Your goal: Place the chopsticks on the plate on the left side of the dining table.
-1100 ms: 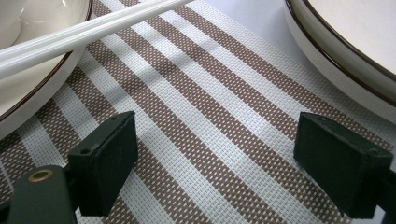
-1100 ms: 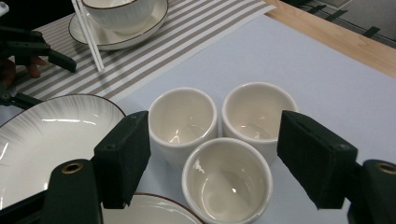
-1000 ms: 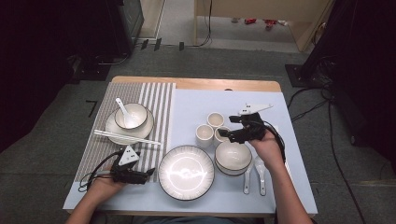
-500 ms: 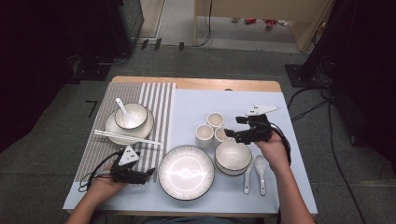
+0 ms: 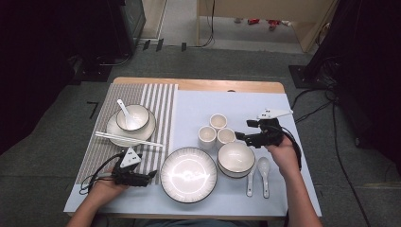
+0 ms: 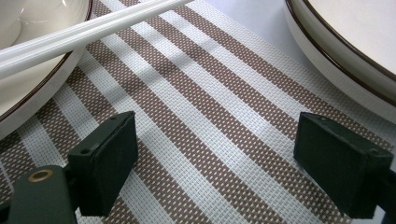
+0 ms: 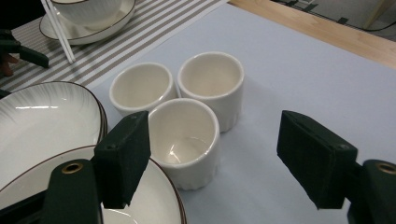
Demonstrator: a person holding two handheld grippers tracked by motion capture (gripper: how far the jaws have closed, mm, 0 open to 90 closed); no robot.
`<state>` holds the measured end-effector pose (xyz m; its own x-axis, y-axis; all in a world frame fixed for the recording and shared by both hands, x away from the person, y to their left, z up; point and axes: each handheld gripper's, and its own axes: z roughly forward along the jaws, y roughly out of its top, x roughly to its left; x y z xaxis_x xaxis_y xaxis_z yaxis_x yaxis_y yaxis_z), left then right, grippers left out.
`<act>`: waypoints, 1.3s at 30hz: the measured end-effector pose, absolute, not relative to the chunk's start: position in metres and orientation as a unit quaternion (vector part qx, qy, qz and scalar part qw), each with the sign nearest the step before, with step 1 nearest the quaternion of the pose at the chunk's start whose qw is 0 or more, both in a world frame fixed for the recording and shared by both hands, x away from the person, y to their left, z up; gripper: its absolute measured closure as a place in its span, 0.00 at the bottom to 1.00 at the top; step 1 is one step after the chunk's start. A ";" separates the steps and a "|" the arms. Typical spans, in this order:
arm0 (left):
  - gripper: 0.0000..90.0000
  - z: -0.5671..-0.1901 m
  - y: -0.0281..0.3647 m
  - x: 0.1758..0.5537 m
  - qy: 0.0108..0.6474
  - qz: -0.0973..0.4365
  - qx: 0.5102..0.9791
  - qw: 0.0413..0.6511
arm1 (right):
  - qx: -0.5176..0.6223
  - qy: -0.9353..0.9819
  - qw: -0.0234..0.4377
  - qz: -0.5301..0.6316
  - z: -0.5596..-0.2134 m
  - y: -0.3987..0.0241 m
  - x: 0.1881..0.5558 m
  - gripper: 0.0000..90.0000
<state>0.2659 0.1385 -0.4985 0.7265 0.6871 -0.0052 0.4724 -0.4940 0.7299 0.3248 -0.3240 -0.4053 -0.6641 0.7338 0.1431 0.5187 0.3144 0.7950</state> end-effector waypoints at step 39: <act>0.16 -0.498 0.139 0.266 0.341 0.143 0.852 0.371 | 0.436 0.782 0.131 0.424 -0.434 -0.361 0.316 0.29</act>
<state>0.2664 0.1392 -0.4980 0.7269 0.6866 -0.0093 0.4745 -0.4926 0.7295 0.3157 -0.3615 -0.4344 -0.5846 0.7944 0.1651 0.5717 0.2589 0.7786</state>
